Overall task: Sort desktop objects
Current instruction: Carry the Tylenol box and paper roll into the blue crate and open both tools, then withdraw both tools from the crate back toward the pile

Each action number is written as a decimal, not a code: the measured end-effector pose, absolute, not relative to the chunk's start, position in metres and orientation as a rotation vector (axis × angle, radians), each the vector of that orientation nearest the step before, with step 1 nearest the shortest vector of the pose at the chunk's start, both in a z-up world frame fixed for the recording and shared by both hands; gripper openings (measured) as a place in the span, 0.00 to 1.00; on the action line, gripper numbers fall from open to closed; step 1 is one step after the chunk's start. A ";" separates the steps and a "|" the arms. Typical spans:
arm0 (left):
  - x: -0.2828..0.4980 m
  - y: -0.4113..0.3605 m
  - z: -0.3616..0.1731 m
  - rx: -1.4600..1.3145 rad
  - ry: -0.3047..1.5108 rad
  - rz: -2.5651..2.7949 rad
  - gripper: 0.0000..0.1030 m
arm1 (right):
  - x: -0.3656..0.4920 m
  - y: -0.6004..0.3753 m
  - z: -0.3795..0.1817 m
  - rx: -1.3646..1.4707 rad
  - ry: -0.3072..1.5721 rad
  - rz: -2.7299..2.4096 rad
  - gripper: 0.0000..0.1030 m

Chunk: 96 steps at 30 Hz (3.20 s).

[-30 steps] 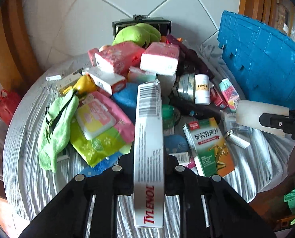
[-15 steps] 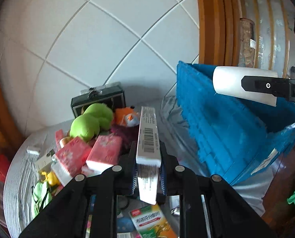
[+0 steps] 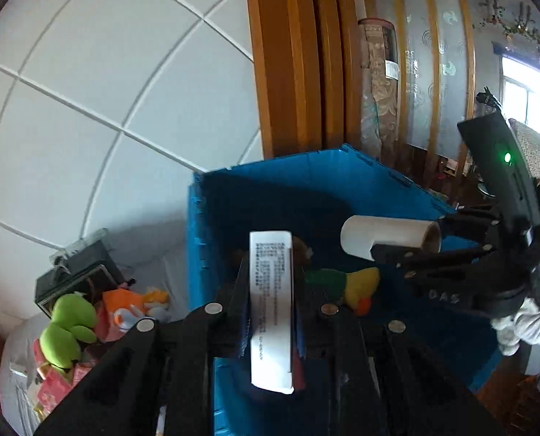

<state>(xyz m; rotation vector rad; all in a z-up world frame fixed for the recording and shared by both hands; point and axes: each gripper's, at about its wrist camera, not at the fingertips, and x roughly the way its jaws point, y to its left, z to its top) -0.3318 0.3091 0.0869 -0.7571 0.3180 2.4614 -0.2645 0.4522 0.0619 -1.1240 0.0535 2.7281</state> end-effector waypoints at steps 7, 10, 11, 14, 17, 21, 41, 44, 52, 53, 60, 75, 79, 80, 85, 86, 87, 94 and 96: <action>-0.384 0.399 0.039 -0.984 0.474 2.388 0.18 | -0.297 0.533 0.001 -1.402 0.157 2.564 0.44; -0.403 0.417 0.006 -1.133 0.500 2.333 0.18 | -0.309 0.550 -0.028 -1.518 0.213 2.511 0.44; -0.407 0.419 -0.007 -1.183 0.501 2.313 0.18 | -0.312 0.554 -0.038 -1.551 0.227 2.490 0.44; -0.422 0.417 -0.041 -1.427 0.427 2.212 0.18 | -0.318 0.562 -0.065 -1.675 0.270 2.413 0.44; -0.425 0.419 -0.057 -1.537 0.404 2.145 0.18 | -0.318 0.558 -0.083 -1.772 0.213 2.341 0.44; -0.422 0.427 -0.067 -1.590 0.445 2.094 0.26 | -0.320 0.556 -0.100 -1.865 0.135 2.273 0.44; -0.425 0.409 -0.072 -1.567 0.397 2.140 0.71 | -0.323 0.549 -0.112 -1.977 0.170 2.283 1.00; -0.425 0.408 -0.070 -1.561 0.395 2.149 0.71 | -0.323 0.547 -0.109 -1.966 0.176 2.299 1.00; -0.416 0.400 -0.039 -1.365 0.384 2.307 0.71 | -0.320 0.542 -0.082 -1.884 0.245 2.465 1.00; -0.413 0.397 -0.031 -1.326 0.375 2.337 0.71 | -0.319 0.540 -0.074 -1.848 0.248 2.513 1.00; -0.384 0.353 0.040 -1.096 0.333 2.482 0.71 | -0.307 0.520 -0.024 -1.628 0.143 2.679 1.00; -0.272 0.123 0.065 -0.855 0.179 3.007 0.71 | -0.237 0.371 0.085 -0.940 0.027 3.147 1.00; -0.249 0.069 0.027 -0.958 0.147 3.084 0.71 | -0.219 0.315 0.082 -0.789 0.004 3.262 1.00; -0.244 0.056 0.016 -0.995 0.113 3.084 0.71 | -0.216 0.302 0.078 -0.760 0.001 3.281 1.00; -0.227 0.000 -0.050 -1.209 -0.014 3.055 0.71 | -0.204 0.229 0.051 -0.691 -0.100 3.364 1.00; -0.224 -0.008 -0.064 -1.256 -0.033 3.043 0.71 | -0.204 0.217 0.044 -0.710 -0.128 3.375 1.00; -0.221 -0.014 -0.077 -1.294 -0.051 3.027 0.71 | -0.206 0.201 0.035 -0.758 -0.156 3.394 1.00; -0.203 -0.025 -0.164 -1.516 -0.117 2.884 0.71 | -0.204 0.151 -0.038 -1.093 -0.139 3.434 1.00; -0.199 -0.022 -0.182 -1.548 -0.100 2.851 0.71 | -0.207 0.143 -0.070 -1.216 -0.150 3.389 1.00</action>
